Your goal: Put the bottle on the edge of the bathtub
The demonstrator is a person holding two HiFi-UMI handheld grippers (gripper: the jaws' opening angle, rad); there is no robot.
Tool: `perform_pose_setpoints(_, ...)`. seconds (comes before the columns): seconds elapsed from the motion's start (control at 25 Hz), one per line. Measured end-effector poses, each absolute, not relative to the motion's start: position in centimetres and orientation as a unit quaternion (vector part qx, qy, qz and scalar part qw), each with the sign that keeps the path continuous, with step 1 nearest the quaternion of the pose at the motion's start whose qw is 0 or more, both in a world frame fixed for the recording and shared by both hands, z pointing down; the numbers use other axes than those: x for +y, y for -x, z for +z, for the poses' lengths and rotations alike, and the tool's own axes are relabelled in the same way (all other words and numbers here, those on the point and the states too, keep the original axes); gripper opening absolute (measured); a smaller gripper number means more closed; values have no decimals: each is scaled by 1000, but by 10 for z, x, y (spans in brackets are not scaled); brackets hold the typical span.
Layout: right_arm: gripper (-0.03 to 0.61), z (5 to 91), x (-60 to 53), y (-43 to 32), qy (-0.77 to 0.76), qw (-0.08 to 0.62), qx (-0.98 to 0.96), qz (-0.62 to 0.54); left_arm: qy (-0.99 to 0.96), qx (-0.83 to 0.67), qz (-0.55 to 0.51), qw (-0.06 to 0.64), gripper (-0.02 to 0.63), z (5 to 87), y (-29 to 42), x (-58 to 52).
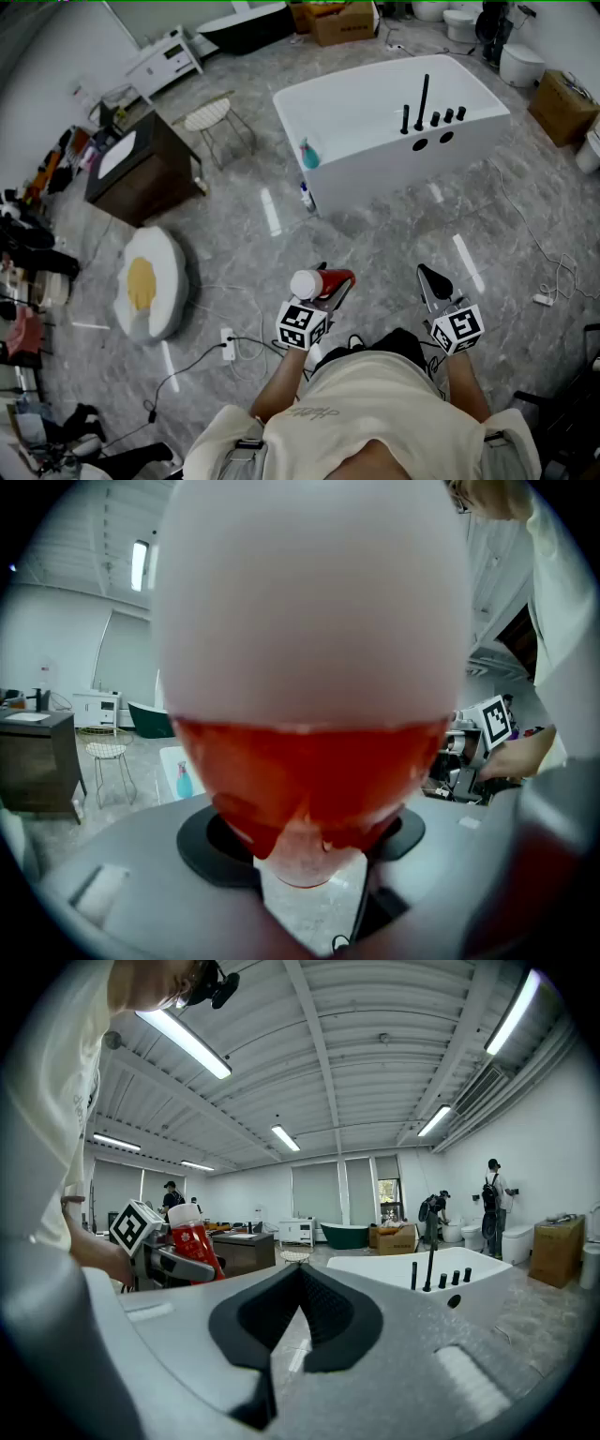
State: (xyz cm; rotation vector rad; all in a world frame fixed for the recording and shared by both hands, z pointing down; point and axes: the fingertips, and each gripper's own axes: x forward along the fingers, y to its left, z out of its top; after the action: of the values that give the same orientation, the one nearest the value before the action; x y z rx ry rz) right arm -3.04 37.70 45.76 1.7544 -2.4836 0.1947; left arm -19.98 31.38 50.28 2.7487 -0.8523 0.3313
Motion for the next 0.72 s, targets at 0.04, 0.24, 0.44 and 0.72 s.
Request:
perform_pose_setpoints(0.04,2,456,375,31,-578,47,-812,61,-943,-287,116,120,299,504,199,311)
perform_pose_setpoints(0.24,2,452,365,36,-584,55,-808,55,-946,-274,122,123,299,512,200,299)
perform_pose_setpoints(0.44,2,463,362,22,-607,38,-789,82,-944,-265,134,141,299,529,188,295)
perform_pose_setpoints(0.72,2,495,345,-13,-608,60,-783,114,-942,-249,162,156,299,552,152,266)
